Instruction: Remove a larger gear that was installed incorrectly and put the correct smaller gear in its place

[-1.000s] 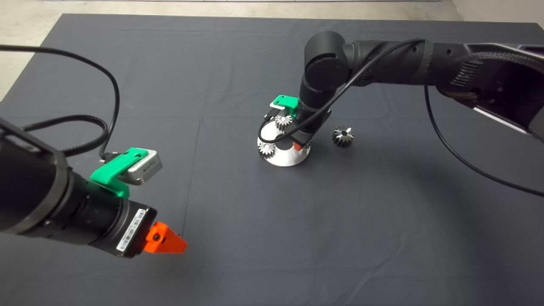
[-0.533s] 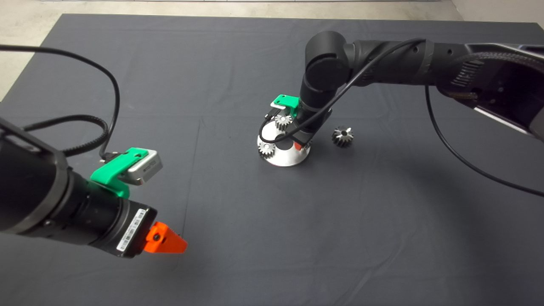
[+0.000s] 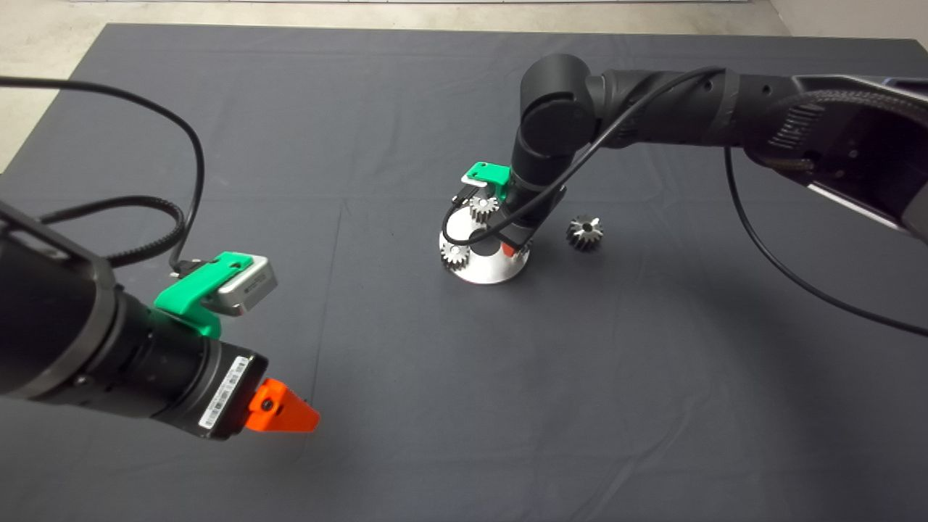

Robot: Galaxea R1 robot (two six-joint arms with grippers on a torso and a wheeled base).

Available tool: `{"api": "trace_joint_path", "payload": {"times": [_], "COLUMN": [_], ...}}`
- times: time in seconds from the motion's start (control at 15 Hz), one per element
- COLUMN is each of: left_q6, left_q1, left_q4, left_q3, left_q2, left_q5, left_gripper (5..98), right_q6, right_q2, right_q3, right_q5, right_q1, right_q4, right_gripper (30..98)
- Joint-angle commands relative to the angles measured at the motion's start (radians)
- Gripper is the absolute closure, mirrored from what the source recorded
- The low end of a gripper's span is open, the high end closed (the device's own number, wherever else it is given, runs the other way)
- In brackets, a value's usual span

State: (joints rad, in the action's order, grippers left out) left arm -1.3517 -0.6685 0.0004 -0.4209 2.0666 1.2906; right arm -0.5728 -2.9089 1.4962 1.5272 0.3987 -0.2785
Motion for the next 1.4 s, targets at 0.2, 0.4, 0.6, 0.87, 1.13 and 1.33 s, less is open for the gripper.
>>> {"api": "trace_joint_path", "payload": {"times": [0.2, 0.4, 0.6, 0.87, 1.13, 1.33], "left_q6": [0.002, 0.002, 0.002, 0.0, 0.0, 0.0], "left_q1": [-0.011, -0.011, -0.011, -0.011, -0.011, -0.011], "left_q4": [-0.016, -0.016, -0.016, -0.016, -0.016, -0.016], "left_q3": [0.015, 0.015, 0.015, 0.015, 0.015, 0.015], "left_q2": [-0.002, -0.002, -0.004, -0.004, -0.004, -0.004], "left_q5": [0.005, 0.004, 0.005, 0.004, 0.004, 0.004], "left_gripper": [5.4, 5.4, 5.4, 5.4, 5.4, 5.4], "right_q6": [0.011, 0.016, 0.017, 0.024, 0.022, 0.024], "right_q2": [0.004, 0.006, 0.013, 0.024, 0.02, 0.02], "right_q3": [-0.001, 0.001, -0.001, -0.001, -0.002, -0.007], "right_q5": [0.131, 0.131, 0.131, 0.131, 0.131, 0.131], "right_q1": [0.006, 0.005, 0.005, 0.005, -0.001, -0.001], "right_q4": [-0.041, -0.045, -0.045, -0.045, -0.045, -0.044], "right_gripper": [89.0, 88.9, 89.0, 89.0, 88.9, 88.9]}}
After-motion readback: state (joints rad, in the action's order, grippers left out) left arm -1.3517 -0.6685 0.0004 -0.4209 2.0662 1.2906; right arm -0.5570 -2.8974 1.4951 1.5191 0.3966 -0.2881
